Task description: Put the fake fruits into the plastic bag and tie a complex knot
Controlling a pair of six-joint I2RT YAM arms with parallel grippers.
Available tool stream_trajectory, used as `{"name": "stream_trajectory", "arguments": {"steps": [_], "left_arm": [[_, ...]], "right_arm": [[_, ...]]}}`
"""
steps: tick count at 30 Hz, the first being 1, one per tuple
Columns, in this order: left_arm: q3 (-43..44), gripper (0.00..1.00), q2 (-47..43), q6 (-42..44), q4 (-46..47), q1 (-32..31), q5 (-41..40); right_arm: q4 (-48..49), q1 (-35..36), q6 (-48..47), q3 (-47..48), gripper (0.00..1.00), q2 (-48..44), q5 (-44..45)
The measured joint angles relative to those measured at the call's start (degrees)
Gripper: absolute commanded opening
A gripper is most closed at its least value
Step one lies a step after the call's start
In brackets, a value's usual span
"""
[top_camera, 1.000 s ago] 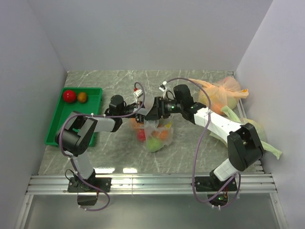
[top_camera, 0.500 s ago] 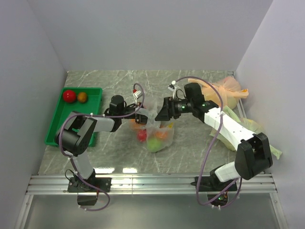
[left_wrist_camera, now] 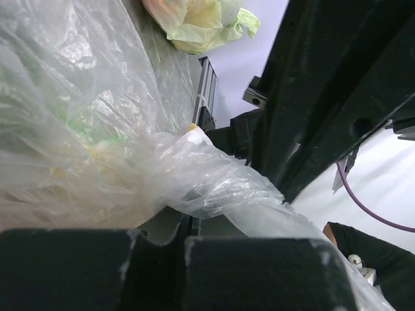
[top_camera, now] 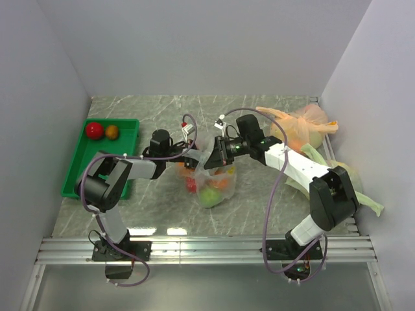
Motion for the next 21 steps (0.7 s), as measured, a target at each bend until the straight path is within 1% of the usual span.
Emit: {"name": "stream_trajectory", "arguments": {"steps": [3, 7, 10, 14, 17, 18, 20, 21], "left_arm": [[0.00, 0.00, 0.17, -0.46, 0.90, -0.17, -0.26], [0.00, 0.00, 2.34, -5.18, 7.45, -0.96, -0.87], [0.00, 0.01, 4.61, -8.85, 12.37, -1.62, -1.16], [0.00, 0.01, 5.55, -11.69, 15.69, -2.01, -1.90], [-0.02, 0.01, 5.73, -14.58, 18.99, -2.05, -2.56], [-0.02, 0.01, 5.75, -15.43, 20.04, -2.05, -2.75], [-0.20, 0.01, 5.75, -17.11, 21.88, -2.05, -3.06], [-0.39, 0.01, 5.75, -17.84, 22.64, -2.05, -3.32]], "right_arm": [[1.49, 0.66, 1.86, 1.66, 0.00, 0.26, -0.07], [5.22, 2.29, 4.02, 5.07, 0.00, 1.99, -0.61], [6.88, 3.56, 5.18, 5.46, 0.00, 3.04, -0.87], [7.67, 3.78, 5.70, 4.22, 0.00, 3.02, -0.87], [7.48, 3.80, 5.05, 2.19, 0.17, 2.03, -0.85], [6.56, 3.80, 4.24, 1.70, 0.19, 1.55, -0.85], [4.72, 3.72, 2.12, 1.36, 0.29, 0.74, -0.85], [3.54, 3.63, 1.03, 1.33, 0.31, 0.15, -0.87]]}}
